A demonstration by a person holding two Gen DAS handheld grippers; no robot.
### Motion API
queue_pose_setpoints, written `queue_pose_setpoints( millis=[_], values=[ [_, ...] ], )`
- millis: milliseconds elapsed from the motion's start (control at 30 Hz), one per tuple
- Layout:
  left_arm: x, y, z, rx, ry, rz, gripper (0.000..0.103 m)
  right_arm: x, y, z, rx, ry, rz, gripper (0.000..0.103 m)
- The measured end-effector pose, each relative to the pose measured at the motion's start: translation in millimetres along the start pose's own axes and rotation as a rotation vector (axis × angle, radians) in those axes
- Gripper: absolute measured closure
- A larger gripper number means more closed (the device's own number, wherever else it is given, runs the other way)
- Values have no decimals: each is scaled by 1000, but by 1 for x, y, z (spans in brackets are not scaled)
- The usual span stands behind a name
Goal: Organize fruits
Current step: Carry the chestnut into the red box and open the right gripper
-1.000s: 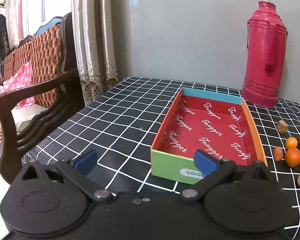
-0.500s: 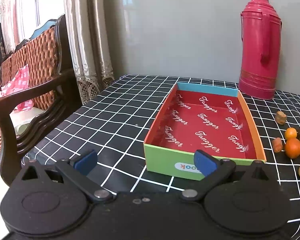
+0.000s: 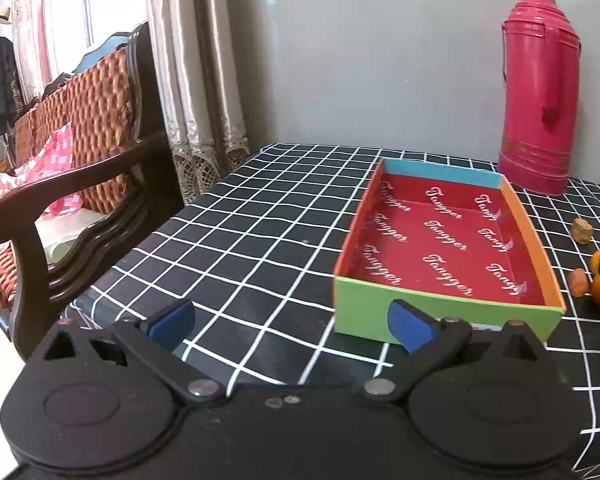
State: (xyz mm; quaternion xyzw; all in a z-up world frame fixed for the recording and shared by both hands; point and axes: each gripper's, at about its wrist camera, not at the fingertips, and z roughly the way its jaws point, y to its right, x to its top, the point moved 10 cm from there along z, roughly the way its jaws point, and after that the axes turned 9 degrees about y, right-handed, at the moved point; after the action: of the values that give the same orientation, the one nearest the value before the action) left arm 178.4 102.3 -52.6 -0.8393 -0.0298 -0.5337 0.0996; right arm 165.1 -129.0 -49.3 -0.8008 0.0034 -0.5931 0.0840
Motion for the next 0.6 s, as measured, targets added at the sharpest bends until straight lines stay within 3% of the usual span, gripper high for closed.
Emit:
queue_pose_setpoints(
  millis=[267, 600],
  values=[
    [-4, -17, 3, 24, -20, -20, 6, 11, -61, 25, 155, 27, -45, 64],
    [-9, -24, 6, 23, -50, -42, 6, -13, -82, 52, 215, -50, -29, 63]
  ],
)
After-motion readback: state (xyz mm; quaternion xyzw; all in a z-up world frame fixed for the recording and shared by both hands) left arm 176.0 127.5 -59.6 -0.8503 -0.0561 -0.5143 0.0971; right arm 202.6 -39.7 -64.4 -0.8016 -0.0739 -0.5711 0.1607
